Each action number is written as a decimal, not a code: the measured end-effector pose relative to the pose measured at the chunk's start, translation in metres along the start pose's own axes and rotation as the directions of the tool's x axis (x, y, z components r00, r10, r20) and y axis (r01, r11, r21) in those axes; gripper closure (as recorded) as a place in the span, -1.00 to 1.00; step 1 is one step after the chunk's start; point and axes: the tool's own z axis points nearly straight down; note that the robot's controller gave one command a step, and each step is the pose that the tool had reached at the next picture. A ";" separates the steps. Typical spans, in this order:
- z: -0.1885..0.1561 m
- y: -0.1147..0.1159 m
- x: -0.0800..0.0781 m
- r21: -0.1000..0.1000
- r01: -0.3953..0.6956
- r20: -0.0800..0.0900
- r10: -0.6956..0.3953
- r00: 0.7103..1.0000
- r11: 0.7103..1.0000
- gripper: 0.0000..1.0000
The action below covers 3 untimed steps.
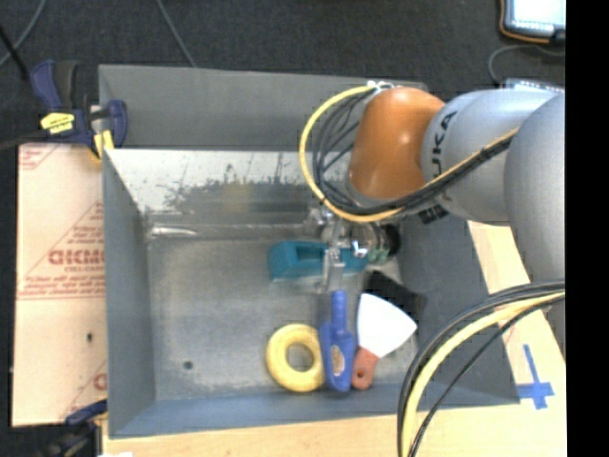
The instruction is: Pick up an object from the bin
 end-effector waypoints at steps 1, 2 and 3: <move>0.034 -0.004 -0.002 0.000 -0.070 -0.003 0.070 0.998 0.998 -1.00; 0.017 -0.003 -0.003 -0.001 -0.136 0.000 0.136 0.991 0.991 -1.00; 0.013 -0.004 -0.005 0.002 -0.132 0.004 0.132 0.991 0.991 -1.00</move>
Offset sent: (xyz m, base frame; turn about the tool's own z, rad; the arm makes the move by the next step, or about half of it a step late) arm 0.0036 -0.0004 0.0008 0.1991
